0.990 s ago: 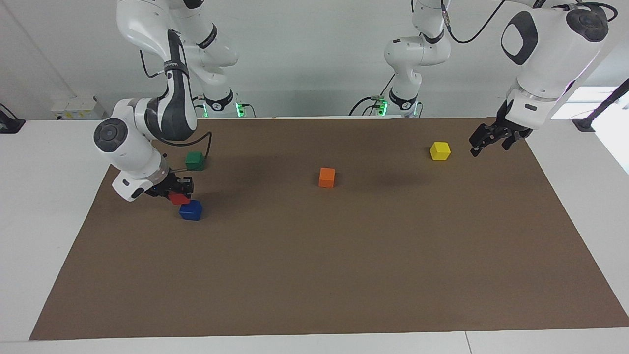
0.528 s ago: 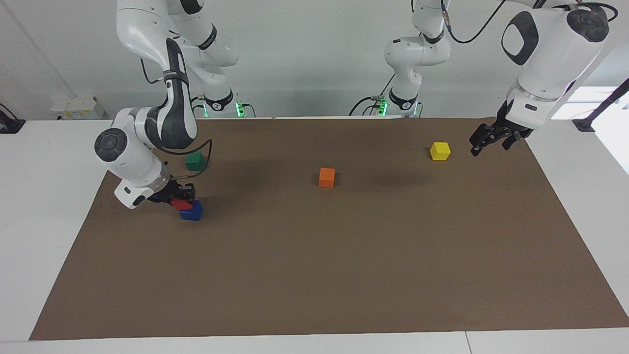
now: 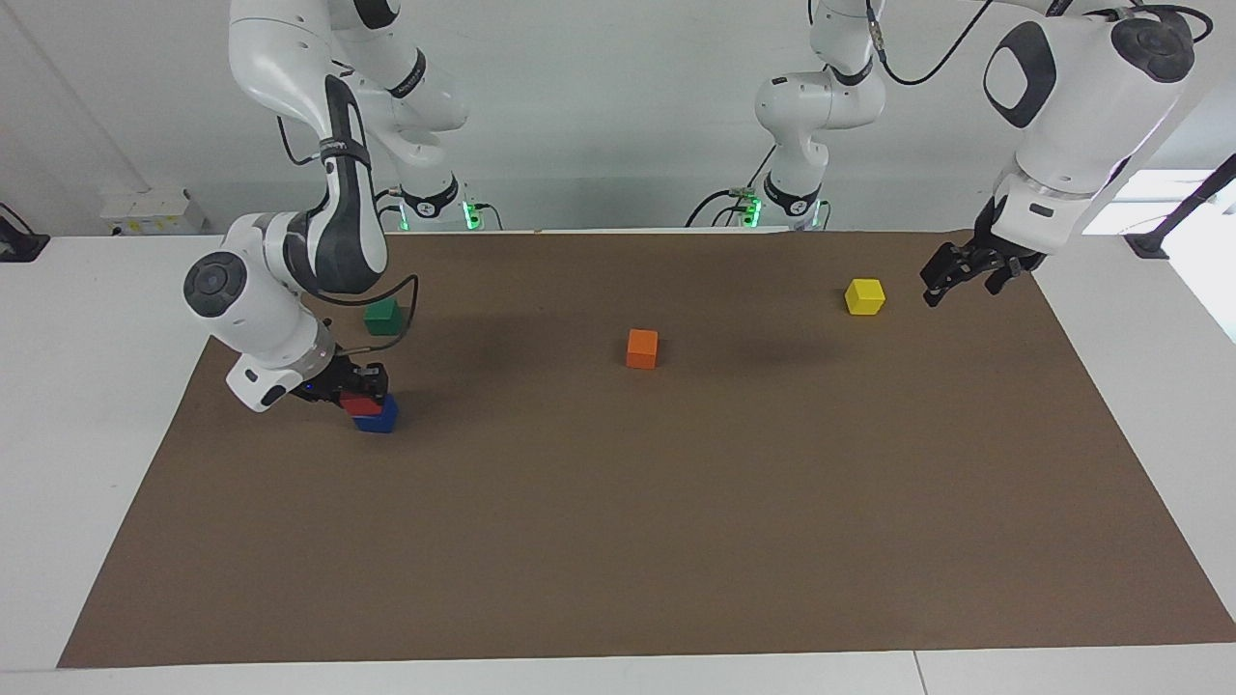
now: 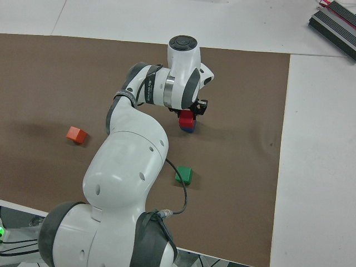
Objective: Transfer red block to right arm and stack on blue block
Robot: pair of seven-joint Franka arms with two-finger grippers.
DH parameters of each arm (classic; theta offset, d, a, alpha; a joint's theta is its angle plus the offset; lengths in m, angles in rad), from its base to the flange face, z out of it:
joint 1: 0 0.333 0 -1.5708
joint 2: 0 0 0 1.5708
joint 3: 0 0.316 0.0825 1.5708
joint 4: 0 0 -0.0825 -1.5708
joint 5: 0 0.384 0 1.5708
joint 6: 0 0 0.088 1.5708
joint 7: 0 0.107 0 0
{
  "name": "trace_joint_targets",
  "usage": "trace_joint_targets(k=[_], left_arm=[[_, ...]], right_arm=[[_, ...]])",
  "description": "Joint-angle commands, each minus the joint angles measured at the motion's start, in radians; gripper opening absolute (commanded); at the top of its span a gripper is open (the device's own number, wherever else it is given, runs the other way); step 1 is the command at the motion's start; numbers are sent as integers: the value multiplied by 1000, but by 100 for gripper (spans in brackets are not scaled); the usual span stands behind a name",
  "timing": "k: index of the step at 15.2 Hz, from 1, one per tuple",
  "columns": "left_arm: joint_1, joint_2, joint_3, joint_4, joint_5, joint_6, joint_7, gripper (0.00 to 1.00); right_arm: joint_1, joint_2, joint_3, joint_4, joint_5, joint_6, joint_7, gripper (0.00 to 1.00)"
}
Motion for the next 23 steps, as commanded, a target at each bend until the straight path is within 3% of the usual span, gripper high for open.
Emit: trace_joint_targets(k=[1, 7, 10, 13, 20, 23], left_arm=[[-15, -10, 16, 1, -13, -9, 11, 100], [-15, -10, 16, 1, -13, -9, 11, 100], [-15, -10, 16, 1, -13, -9, 11, 100], [-15, -10, 16, 1, -13, -9, 11, 100], [-14, -10, 17, 2, -13, -6, 14, 100], [-14, -9, 20, 9, -18, -6, 18, 100]], right_arm=[[-10, 36, 11, -1, 20, 46, -1, 100], [-16, 25, 11, 11, 20, 9, 2, 100], [-8, -7, 9, 90, 18, -121, 7, 100], [-5, -70, 9, 160, 0, -221, -9, 100], [-5, -259, 18, 187, -60, -227, -127, 100], [-8, -299, 14, 216, -60, -356, -125, 100]])
